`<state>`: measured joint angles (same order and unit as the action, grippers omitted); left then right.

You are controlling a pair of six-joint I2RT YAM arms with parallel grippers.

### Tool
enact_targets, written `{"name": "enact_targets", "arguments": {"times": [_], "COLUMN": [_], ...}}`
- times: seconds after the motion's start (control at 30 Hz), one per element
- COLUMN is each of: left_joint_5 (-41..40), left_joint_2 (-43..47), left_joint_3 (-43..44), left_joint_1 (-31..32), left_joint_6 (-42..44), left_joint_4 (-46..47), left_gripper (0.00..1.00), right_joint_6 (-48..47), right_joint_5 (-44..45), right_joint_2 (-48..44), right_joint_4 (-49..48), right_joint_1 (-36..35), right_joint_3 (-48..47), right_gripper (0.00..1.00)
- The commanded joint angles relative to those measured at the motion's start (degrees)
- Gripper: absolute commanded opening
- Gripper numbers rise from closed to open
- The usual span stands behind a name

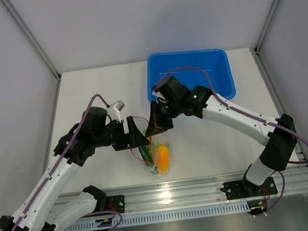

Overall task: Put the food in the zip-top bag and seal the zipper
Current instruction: Zip the zipper food storage bag at the center of the board.

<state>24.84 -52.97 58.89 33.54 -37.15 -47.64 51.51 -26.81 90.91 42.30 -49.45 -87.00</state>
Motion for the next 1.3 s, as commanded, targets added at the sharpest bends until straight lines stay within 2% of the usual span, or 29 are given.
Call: {"name": "enact_targets", "arguments": {"times": [0.0,0.47,0.73,0.9,1.07,1.2,1.27], "left_joint_5": [2.49,-2.34,-9.80,-12.27,-13.68,-14.03,-13.94], "left_joint_2": [0.77,-3.54,-6.00,-8.11,-9.43,-10.05,-10.05], "left_joint_3": [-0.27,3.95,6.58,7.99,7.90,8.08,7.99], "left_joint_1": [0.39,1.52,5.21,6.89,9.08,9.44,9.44], "left_joint_6": [-1.70,-0.73,-1.70,-2.75,-3.90,-4.07,-3.99], "left_joint_4": [2.99,-0.79,-4.39,-5.36,-4.84,-4.92,-4.92], "left_gripper": [0.81,0.82,0.80,0.74,0.64,0.50,0.40], "right_joint_6": [0.44,1.93,3.51,3.86,3.69,3.34,3.25], "right_joint_5": [2.46,4.13,5.01,5.89,6.24,6.42,6.42], "right_joint_2": [0.23,3.74,4.27,4.10,3.92,3.66,3.66], "right_joint_4": [-0.21,1.64,1.64,2.34,2.78,3.22,3.31], "right_joint_1": [-0.21,-0.65,-0.91,-0.91,-0.91,-0.82,-0.82], "right_joint_3": [-1.50,-5.81,-7.39,-7.48,-7.57,-7.57,-7.57], "right_gripper": [0.00,0.00,0.00,0.00,0.00,0.06,0.09]}}
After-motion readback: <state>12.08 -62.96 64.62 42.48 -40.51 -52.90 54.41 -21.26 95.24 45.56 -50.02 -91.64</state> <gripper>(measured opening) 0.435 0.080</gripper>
